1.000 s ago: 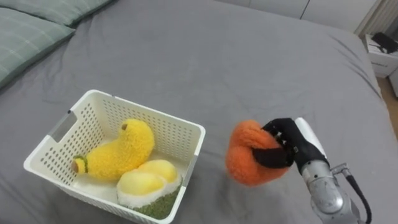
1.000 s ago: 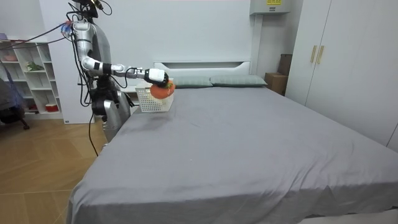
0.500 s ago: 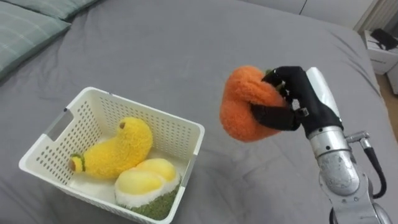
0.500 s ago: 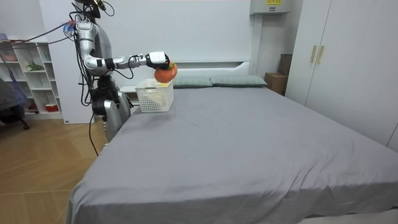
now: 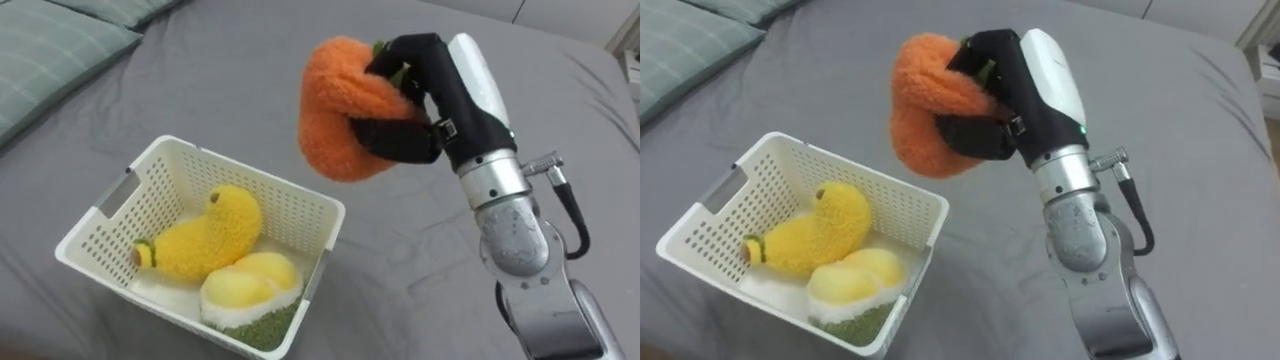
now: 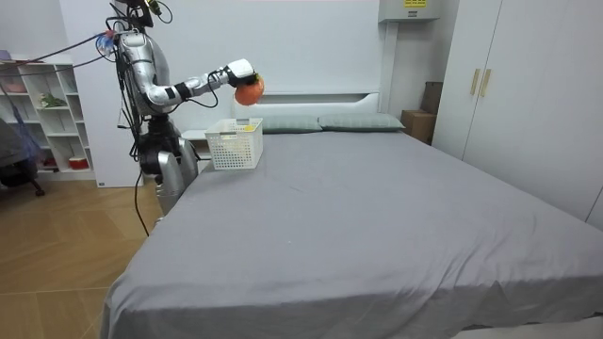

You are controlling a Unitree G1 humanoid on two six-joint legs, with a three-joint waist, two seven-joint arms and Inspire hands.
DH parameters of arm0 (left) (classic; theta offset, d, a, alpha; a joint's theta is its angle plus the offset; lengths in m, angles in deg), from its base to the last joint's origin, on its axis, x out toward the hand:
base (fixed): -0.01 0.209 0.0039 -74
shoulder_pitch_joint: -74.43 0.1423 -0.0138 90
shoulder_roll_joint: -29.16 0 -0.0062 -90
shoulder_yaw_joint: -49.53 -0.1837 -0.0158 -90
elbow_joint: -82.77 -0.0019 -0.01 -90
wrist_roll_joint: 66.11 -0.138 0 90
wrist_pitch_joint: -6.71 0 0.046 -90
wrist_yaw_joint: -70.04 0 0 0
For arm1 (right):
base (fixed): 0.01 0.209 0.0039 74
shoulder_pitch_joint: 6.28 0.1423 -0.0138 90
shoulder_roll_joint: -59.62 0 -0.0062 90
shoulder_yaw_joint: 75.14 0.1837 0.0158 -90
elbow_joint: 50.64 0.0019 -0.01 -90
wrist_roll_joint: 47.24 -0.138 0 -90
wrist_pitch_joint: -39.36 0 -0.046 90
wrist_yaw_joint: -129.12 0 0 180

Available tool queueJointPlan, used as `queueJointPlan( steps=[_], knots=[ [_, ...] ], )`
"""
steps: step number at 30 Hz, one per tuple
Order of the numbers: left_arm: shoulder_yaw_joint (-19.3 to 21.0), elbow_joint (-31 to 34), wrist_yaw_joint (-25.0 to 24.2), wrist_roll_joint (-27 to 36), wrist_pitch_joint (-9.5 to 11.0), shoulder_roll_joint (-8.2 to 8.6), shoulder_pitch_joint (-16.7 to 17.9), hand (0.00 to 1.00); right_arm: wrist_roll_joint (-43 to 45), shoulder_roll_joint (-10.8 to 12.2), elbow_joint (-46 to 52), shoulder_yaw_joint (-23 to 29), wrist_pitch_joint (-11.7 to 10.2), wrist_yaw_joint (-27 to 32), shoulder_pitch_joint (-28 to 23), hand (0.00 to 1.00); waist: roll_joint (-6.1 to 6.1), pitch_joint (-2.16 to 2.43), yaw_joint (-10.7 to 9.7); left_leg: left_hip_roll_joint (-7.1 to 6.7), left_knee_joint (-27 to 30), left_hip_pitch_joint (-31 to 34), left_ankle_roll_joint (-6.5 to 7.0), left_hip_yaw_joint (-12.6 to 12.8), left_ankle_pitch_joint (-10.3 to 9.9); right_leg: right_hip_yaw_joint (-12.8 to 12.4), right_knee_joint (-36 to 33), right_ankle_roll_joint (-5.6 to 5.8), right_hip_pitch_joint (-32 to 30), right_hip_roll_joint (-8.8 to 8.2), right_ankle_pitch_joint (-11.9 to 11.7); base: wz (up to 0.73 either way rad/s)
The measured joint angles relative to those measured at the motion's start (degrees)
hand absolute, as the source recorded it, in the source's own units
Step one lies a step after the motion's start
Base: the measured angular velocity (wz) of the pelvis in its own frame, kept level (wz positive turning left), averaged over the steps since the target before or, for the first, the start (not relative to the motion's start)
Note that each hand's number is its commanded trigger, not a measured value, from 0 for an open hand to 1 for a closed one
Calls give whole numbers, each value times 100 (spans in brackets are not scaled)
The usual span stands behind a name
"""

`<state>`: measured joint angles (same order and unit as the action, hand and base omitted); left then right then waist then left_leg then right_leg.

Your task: Collect toys from the bed

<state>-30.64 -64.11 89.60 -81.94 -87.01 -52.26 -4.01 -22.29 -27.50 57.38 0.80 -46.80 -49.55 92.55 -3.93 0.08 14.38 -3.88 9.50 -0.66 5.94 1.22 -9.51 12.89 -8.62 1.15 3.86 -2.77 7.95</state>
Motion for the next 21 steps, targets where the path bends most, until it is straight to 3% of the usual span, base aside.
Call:
queueJointPlan(
  steps=[6,9,12,15,17,18,19,20,21],
  knots=[
    [2,-108,-19,-1,-10,-29,-60,0,-47,0,103,-398,3,-167,222,100,-38,-16,106,-1,0,-4,-1,-27,1,29,3,1,19,0,0,2],
    [-138,-132,2,56,-12,-54,-84,0,-47,37,54,-661,18,-280,398,100,-134,-77,201,-1,-20,2,-3,-36,0,25,2,1,10,3,1,0],
    [-309,-140,-2,58,-74,-52,-117,0,-51,156,-5,-894,114,-409,546,100,-228,-86,267,-1,6,11,-2,-53,0,66,2,-1,9,2,-2,1],
    [-451,-143,-17,55,-99,-45,-212,0,-1,255,-195,-1112,136,-515,631,98,-226,-88,326,-33,14,34,4,-177,1,159,2,-2,33,-20,-4,14],
    [-448,-150,-19,52,-102,-46,-286,0,33,278,-287,-1205,156,-645,632,74,-209,-100,364,-46,21,38,7,-215,1,156,3,-1,34,-23,-3,13],
    [-451,-152,-29,51,-111,-47,-303,0,32,311,-386,-1230,164,-687,632,71,-193,-111,401,-54,20,52,10,-230,3,157,3,0,27,-27,-3,6],
    [-450,-153,-41,36,-118,-47,-309,0,33,321,-436,-1230,177,-711,632,59,-185,-117,440,-56,20,59,10,-233,3,159,4,0,24,-29,-2,3],
    [-447,-153,-74,-8,-131,-50,-315,0,77,322,-537,-1229,202,-734,632,54,-180,-119,485,-60,23,93,11,-243,4,171,4,2,5,-31,-2,11],
    [-447,-152,-136,-8,-143,-59,-325,0,197,325,-621,-1229,219,-751,632,33,-180,-120,481,-69,38,122,12,-297,5,264,9,2,-8,-38,-2,16]
  ],
)
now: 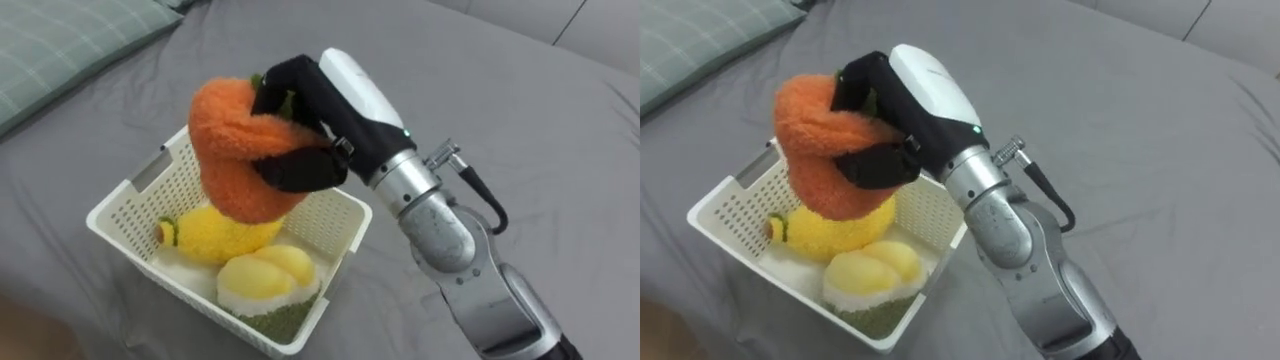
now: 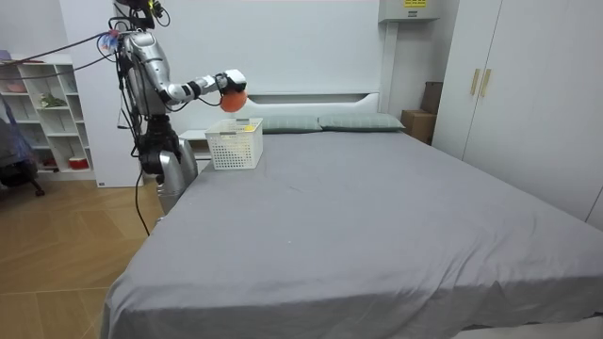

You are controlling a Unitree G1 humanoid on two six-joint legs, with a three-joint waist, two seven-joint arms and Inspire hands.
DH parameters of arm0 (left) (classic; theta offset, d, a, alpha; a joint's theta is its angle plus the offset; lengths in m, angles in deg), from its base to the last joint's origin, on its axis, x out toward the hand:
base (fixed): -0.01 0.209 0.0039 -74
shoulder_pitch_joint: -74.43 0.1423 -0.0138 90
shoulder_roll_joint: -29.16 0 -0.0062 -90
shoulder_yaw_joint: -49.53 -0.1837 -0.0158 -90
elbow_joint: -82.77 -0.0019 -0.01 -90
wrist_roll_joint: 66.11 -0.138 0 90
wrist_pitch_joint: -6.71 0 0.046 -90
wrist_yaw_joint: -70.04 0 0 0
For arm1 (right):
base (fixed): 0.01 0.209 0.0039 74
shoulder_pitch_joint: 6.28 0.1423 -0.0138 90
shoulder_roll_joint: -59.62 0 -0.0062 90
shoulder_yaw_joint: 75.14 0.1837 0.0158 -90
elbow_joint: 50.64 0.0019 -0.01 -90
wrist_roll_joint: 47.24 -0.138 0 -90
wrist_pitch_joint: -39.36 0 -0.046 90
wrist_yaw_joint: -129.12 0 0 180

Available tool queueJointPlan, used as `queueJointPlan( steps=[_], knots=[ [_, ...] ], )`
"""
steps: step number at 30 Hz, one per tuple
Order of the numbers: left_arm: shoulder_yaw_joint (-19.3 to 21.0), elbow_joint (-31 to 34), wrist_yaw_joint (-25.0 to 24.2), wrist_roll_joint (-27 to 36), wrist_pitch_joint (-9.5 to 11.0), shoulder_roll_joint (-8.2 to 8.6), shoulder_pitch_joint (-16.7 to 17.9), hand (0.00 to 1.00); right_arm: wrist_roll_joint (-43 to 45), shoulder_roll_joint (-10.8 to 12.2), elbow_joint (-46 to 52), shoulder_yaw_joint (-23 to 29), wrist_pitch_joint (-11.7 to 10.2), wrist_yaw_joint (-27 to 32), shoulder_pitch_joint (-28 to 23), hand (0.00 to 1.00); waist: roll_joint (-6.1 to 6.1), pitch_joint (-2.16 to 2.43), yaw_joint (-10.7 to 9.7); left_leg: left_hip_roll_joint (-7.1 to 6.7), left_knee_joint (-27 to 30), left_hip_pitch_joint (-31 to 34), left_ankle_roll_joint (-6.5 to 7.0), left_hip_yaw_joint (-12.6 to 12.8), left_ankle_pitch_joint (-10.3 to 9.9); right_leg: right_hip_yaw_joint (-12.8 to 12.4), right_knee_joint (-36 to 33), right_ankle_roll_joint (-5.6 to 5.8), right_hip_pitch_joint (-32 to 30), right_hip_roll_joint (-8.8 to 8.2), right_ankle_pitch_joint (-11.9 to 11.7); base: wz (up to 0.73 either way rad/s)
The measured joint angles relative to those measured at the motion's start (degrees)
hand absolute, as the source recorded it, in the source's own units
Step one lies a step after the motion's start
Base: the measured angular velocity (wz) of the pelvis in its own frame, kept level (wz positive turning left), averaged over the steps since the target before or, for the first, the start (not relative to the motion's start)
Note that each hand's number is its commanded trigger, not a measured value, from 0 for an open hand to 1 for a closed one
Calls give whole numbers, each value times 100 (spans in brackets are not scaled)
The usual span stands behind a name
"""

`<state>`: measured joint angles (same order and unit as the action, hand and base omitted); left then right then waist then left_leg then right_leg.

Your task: Collect toys from the bed

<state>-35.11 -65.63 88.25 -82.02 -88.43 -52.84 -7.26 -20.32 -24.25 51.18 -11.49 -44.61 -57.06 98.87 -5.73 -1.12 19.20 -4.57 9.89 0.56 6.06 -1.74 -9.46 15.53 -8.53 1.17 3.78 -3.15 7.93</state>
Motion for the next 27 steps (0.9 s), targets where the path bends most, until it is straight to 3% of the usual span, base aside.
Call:
queueJointPlan(
  steps=[1,2,10,17,27],
  knots=[
    [-2,0,-20,0,-8,1,-1,0,60,1,-30,0,15,-19,0,3,3,-2,0,-5,8,3,2,-22,1,41,2,0,-2,-6,0,16],
    [-1,-2,-35,0,-41,8,4,0,133,2,-88,0,32,-31,0,0,13,-9,12,-7,12,7,2,-29,2,43,10,1,-2,-6,0,7],
    [6,-10,-58,7,-122,23,1,0,341,-46,-351,3,36,-22,-1,0,32,-16,15,-13,54,65,3,-24,3,46,82,5,-8,-4,-3,0],
    [9,123,-118,4,-134,25,-5,0,365,-190,-453,8,44,-21,-4,0,10,16,2,-13,62,90,3,-12,3,45,75,5,-44,-4,-3,0],
    [50,169,-81,3,-131,25,26,0,390,-188,-454,20,44,22,-126,0,-4,32,-7,-13,66,78,3,-12,4,37,76,5,-29,-4,-3,0]
  ],
)
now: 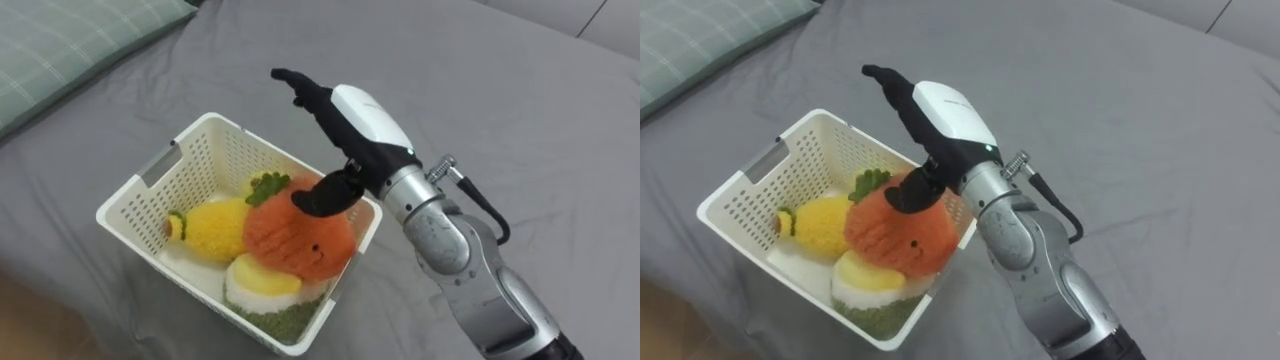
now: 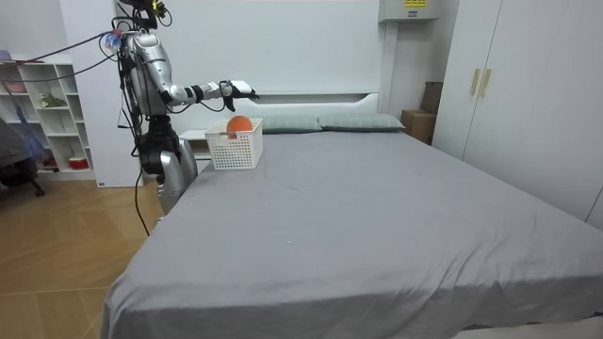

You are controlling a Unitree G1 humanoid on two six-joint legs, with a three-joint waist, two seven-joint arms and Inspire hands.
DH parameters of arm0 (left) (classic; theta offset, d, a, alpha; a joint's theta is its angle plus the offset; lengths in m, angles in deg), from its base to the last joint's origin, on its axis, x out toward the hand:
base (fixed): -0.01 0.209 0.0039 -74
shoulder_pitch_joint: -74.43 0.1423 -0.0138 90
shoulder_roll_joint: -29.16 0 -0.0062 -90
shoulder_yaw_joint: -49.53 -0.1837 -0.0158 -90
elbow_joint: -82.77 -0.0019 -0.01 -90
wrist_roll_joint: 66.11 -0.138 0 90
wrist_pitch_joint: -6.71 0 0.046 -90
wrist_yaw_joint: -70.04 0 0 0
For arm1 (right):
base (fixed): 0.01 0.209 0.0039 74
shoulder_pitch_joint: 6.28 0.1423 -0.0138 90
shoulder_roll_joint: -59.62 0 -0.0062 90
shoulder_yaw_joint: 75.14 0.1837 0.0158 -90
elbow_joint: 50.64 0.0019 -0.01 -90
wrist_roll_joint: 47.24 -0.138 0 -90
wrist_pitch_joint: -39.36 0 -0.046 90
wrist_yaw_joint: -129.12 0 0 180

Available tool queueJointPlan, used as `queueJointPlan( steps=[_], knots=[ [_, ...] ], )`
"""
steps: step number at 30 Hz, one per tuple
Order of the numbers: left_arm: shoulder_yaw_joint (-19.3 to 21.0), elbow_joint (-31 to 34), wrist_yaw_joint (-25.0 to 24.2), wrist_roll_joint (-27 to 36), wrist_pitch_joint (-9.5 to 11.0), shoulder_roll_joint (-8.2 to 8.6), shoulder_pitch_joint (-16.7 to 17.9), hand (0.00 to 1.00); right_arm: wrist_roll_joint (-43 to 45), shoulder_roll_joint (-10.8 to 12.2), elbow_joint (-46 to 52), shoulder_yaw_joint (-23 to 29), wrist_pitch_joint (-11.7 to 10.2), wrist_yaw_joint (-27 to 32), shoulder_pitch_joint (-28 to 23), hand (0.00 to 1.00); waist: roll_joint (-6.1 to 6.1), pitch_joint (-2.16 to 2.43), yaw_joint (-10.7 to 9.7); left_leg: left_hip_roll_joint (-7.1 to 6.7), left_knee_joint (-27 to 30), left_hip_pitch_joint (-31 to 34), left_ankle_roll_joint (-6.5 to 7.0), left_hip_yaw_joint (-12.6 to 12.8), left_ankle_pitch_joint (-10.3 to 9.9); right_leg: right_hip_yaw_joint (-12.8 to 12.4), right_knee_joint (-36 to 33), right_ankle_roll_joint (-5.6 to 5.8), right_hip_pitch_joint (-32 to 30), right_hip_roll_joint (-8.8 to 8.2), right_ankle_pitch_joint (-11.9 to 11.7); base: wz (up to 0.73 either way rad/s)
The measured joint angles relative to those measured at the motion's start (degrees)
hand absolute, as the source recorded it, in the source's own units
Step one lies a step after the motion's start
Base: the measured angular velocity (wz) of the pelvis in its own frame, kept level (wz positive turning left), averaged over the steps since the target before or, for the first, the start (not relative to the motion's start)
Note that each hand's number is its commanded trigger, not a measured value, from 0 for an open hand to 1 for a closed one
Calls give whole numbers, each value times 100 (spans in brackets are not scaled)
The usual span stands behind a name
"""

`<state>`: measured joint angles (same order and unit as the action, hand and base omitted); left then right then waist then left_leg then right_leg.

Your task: Collect toys from the bed

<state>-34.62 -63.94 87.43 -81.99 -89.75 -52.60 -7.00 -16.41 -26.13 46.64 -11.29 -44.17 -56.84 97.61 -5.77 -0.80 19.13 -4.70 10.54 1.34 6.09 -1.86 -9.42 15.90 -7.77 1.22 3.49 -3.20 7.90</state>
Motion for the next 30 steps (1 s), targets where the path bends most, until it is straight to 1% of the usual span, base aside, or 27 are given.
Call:
queueJointPlan(
  steps=[11,12,16,22,23,24,25,26,27,29,30],
  knots=[
    [109,-1,61,-1,12,-14,5,0,119,-27,0,4,-8,14,-60,0,16,-11,1,0,4,1,0,0,0,-9,-1,0,1,-1,0,0],
    [109,0,64,-1,13,-15,6,0,107,-32,0,5,-9,14,-60,0,-1,1,1,0,4,0,0,0,0,-8,-1,0,1,-1,0,0],
    [110,23,110,0,17,-15,6,0,70,-34,0,38,-11,43,-60,0,-15,10,-5,0,5,0,0,0,0,-6,0,0,2,0,0,0],
    [111,-61,238,69,68,-47,7,0,-393,-65,1,171,-53,291,-74,0,-20,13,-176,2,-1,-86,0,14,0,-33,1,0,85,0,0,-1],
    [123,-82,238,68,69,-52,4,0,-622,-99,1,260,-70,333,-99,0,-17,11,-193,2,-5,-120,0,18,0,-37,3,0,117,-1,0,-3],
    [131,-90,237,66,71,-55,-1,0,-852,-133,1,389,-79,362,-150,0,0,-1,-229,2,-11,-153,0,21,0,-37,4,0,141,-1,0,0],
    [139,-97,237,66,82,-56,0,0,-925,-138,2,471,-94,375,-197,0,-16,10,-271,2,-11,-164,0,18,0,-35,4,0,152,-1,0,0],
    [220,-127,233,65,126,-44,59,0,-1025,-135,19,646,-160,446,-346,0,-23,15,-305,6,-12,-186,0,26,0,-38,4,1,166,-1,-1,-5],
    [335,-132,232,66,178,-14,95,0,-1120,-137,29,867,-265,537,-535,0,-25,16,-315,7,-24,-211,1,59,-1,-96,3,3,177,0,-3,-9],
    [422,-148,233,67,231,-11,172,0,-1349,-139,28,1188,-319,702,-765,0,-4,3,-361,17,-25,-221,3,132,-2,-188,0,13,169,8,-9,-20],
    [509,-155,238,67,254,-15,253,0,-1472,-143,28,1361,-323,830,-863,0,10,-2,-457,19,-25,-198,4,160,-2,-223,-7,16,146,7,-11,-19]
  ],
)
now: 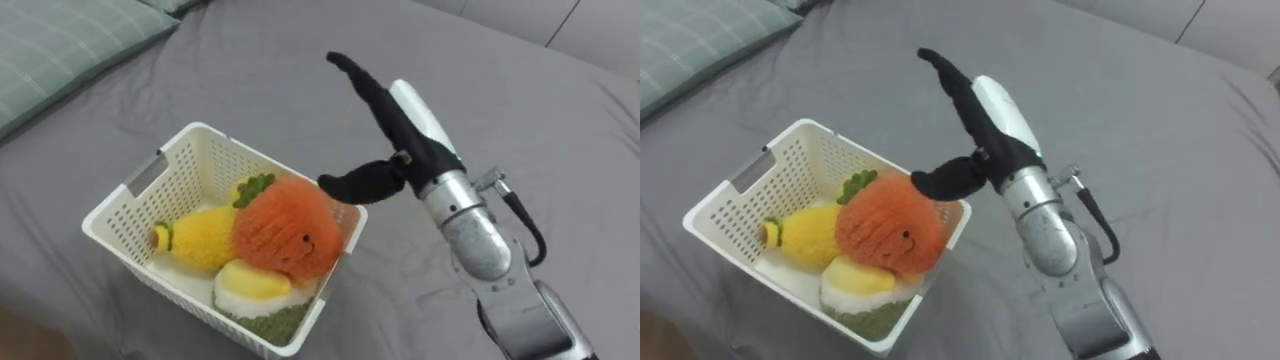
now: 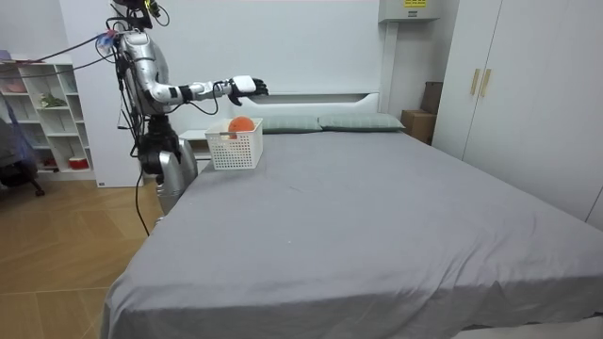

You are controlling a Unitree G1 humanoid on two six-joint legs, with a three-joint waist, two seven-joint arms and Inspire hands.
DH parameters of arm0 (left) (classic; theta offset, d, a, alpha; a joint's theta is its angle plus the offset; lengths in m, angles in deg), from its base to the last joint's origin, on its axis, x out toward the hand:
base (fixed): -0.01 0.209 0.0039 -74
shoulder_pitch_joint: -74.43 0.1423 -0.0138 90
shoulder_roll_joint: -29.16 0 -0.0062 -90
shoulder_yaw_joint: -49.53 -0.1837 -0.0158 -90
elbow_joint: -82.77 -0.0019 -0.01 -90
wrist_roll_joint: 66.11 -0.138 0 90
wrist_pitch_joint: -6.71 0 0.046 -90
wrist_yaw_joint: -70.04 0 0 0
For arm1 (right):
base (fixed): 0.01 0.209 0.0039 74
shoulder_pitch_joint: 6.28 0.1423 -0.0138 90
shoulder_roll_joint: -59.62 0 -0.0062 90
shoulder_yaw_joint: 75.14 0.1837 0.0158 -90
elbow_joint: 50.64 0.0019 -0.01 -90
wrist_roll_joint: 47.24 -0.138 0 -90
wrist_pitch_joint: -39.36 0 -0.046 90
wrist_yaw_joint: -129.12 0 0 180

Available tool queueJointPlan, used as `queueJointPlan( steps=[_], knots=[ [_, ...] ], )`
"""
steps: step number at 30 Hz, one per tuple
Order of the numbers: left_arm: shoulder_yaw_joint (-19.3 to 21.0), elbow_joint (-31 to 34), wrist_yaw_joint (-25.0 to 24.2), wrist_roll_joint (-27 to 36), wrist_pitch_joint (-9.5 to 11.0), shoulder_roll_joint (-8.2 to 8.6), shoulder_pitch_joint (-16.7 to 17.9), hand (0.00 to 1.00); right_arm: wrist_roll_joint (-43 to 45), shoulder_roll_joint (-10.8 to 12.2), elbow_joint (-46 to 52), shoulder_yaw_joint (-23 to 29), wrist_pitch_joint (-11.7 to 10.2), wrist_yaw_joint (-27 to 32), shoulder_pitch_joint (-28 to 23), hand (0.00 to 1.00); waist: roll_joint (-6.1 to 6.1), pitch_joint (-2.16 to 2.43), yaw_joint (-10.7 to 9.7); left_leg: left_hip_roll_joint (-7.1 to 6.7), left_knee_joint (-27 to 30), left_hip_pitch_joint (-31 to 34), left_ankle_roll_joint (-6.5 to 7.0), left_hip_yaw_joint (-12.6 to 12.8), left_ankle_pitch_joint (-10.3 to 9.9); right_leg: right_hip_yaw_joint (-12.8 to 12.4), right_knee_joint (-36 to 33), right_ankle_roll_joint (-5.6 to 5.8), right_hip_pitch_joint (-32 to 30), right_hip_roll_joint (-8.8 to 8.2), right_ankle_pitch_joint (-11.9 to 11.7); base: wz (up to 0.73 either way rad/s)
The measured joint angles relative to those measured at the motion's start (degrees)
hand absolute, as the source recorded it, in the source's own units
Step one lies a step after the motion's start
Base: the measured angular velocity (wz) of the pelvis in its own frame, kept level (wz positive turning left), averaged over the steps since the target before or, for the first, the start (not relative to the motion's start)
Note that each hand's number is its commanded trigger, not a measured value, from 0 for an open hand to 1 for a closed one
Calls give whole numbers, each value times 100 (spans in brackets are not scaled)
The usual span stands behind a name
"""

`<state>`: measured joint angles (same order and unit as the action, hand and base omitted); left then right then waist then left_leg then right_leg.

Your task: Collect toys from the bed

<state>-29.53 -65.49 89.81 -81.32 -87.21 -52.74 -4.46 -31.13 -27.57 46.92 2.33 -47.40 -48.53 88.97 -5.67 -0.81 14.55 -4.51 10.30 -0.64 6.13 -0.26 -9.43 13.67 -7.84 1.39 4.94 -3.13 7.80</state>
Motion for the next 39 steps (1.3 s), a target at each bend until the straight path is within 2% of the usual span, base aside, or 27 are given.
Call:
queueJointPlan(
  steps=[4,6,7,9,12,14,18,21,22,25,27,30,33,38,39],
  knots=[
    [98,-37,9,-9,22,-10,159,0,-227,0,1,433,-35,306,-105,0,95,15,-299,8,-17,11,4,57,-4,-77,-21,2,-32,4,-1,-10],
    [138,-36,7,-23,31,6,222,0,-338,0,1,672,-154,466,-201,0,147,44,-368,23,-37,-13,4,124,-5,-122,-29,2,-38,9,-1,-13],
    [172,-31,5,-19,44,19,226,0,-466,-1,0,799,-217,570,-293,0,172,86,-403,29,-61,-38,4,156,-5,-150,-30,2,-35,16,-1,-15],
    [216,-32,10,-2,60,32,248,0,-764,-1,0,968,-281,780,-418,0,200,99,-529,48,-77,-133,3,228,-4,-224,-39,1,1,31,-1,-16],
    [227,-73,87,-4,181,31,290,0,-954,-4,0,1120,-347,979,-491,0,240,75,-715,77,-92,-189,-1,307,-6,-267,-83,-1,3,41,-2,-13],
    [227,-72,115,-3,205,30,287,0,-1169,-5,-1,1263,-452,1138,-597,0,249,75,-830,82,-98,-199,-2,339,-10,-292,-82,-1,-2,38,-2,-9],
    [239,-62,115,-2,219,31,305,0,-1572,-9,-1,1635,-497,1381,-890,0,271,81,-879,107,-103,-203,1,477,-52,-414,-90,-2,-26,35,-3,-18],
    [236,-43,130,34,263,23,303,0,-2246,-10,-40,1980,-548,1665,-973,0,298,80,-1050,103,-82,-225,7,487,-56,-424,-94,0,-34,39,-4,0],
    [236,-14,171,128,295,25,316,0,-2562,-11,-145,2103,-662,1819,-1010,0,294,82,-1110,102,-70,-247,7,493,-56,-431,-91,0,-28,53,-4,-7],
    [236,-1,265,105,390,28,333,0,-3280,-12,-293,2354,-757,2137,-1336,0,320,89,-1145,122,-151,-319,-1,579,-62,-528,-88,0,-29,78,-4,-13],
    [225,9,374,152,401,36,345,0,-4015,-10,-692,2432,-832,2286,-1458,0,315,92,-1291,123,-179,-315,-1,612,-62,-569,-90,0,-17,82,-4,-10],
    [224,3,455,328,449,41,368,0,-4747,-4,-1175,2626,-831,2440,-1675,0,339,99,-1427,124,-196,-313,1,645,-64,-603,-94,0,-21,87,-4,-7],
    [230,140,487,456,447,38,429,0,-5164,6,-1746,2821,-862,2601,-1889,0,359,106,-1576,133,-202,-308,-8,653,-71,-658,-92,0,-33,108,-3,-2],
    [229,140,511,598,452,44,490,0,-5806,65,-2438,2992,-870,2930,-2235,0,415,108,-1615,180,-211,-314,-35,813,-87,-800,-103,-17,-99,154,-12,-17],
    [224,140,518,686,474,44,487,0,-5964,84,-2713,3054,-904,2990,-2236,0,416,95,-1709,182,-208,-314,-36,813,-88,-809,-109,-20,-114,153,-11,-4]
  ],
)
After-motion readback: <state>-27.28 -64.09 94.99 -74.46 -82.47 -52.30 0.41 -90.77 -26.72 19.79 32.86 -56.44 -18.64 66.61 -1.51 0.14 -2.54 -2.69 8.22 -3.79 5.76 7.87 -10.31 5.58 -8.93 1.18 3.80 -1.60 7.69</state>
